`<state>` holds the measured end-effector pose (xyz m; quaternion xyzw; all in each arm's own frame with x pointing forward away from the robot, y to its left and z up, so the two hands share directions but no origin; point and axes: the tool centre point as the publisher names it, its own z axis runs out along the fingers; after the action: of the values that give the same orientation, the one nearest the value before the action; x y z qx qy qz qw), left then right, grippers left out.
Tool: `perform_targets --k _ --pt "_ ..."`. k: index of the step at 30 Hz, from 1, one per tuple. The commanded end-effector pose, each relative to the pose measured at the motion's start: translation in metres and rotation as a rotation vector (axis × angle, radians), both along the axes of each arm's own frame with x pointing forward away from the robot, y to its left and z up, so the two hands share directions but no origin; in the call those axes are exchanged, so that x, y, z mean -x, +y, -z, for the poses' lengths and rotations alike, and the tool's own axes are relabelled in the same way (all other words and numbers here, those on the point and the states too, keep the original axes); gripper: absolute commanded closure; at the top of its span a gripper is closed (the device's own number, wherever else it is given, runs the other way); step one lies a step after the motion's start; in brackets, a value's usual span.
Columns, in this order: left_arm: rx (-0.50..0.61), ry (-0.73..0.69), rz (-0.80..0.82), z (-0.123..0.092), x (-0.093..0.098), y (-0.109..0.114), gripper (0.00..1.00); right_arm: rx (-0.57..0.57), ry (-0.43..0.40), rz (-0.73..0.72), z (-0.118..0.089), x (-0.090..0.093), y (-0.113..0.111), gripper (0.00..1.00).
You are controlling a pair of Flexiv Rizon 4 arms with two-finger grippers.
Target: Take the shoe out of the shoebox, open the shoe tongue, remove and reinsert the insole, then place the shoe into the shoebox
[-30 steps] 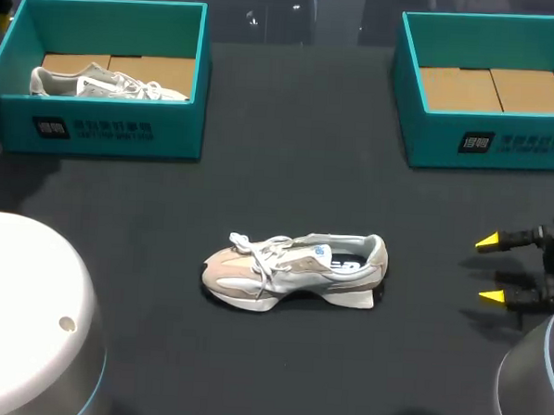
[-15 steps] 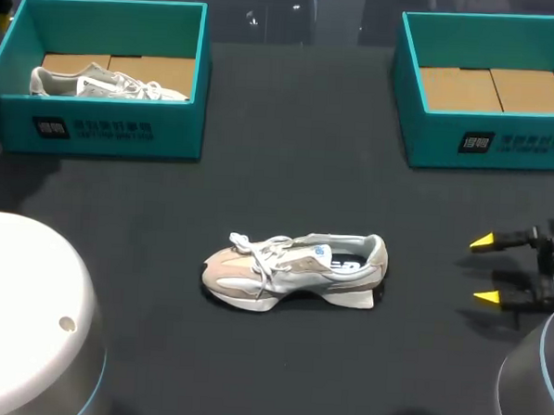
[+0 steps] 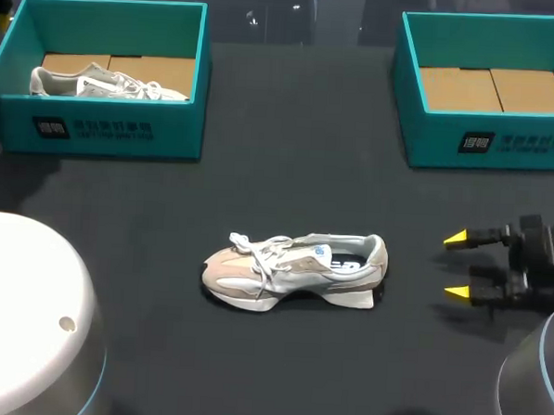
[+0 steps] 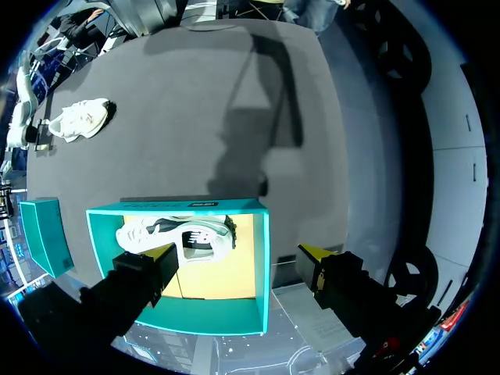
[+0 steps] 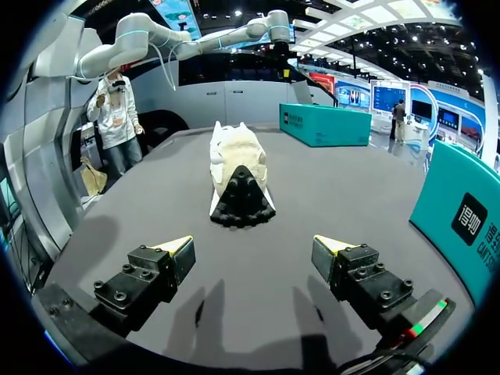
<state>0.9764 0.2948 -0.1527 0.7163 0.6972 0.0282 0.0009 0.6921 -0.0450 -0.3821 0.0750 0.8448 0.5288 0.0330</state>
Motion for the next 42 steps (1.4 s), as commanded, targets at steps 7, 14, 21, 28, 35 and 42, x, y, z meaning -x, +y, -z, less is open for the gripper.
perform_targets --k 7,14,21,28,35,42 --pt "-0.001 -0.002 0.001 0.0 0.001 0.0 0.0 -0.006 0.012 0.015 0.006 0.002 0.04 0.0" --pt "-0.001 -0.002 0.001 0.0 0.001 0.0 0.0 -0.007 0.022 0.032 0.009 -0.004 0.057 0.0" --pt "-0.001 -0.002 0.001 0.0 0.001 0.0 0.0 -0.003 0.015 0.03 0.013 -0.004 0.067 0.0" --pt "-0.001 -0.002 0.001 0.0 0.001 0.0 0.0 -0.003 0.008 0.02 0.016 -0.002 0.08 0.0" --pt "-0.001 -0.002 0.001 0.0 0.001 0.0 0.0 0.001 -0.005 0.013 0.017 -0.003 0.093 0.0" --pt "-0.001 -0.002 0.001 0.0 0.001 0.0 0.0 -0.007 -0.008 0.006 0.021 -0.003 0.106 0.0"
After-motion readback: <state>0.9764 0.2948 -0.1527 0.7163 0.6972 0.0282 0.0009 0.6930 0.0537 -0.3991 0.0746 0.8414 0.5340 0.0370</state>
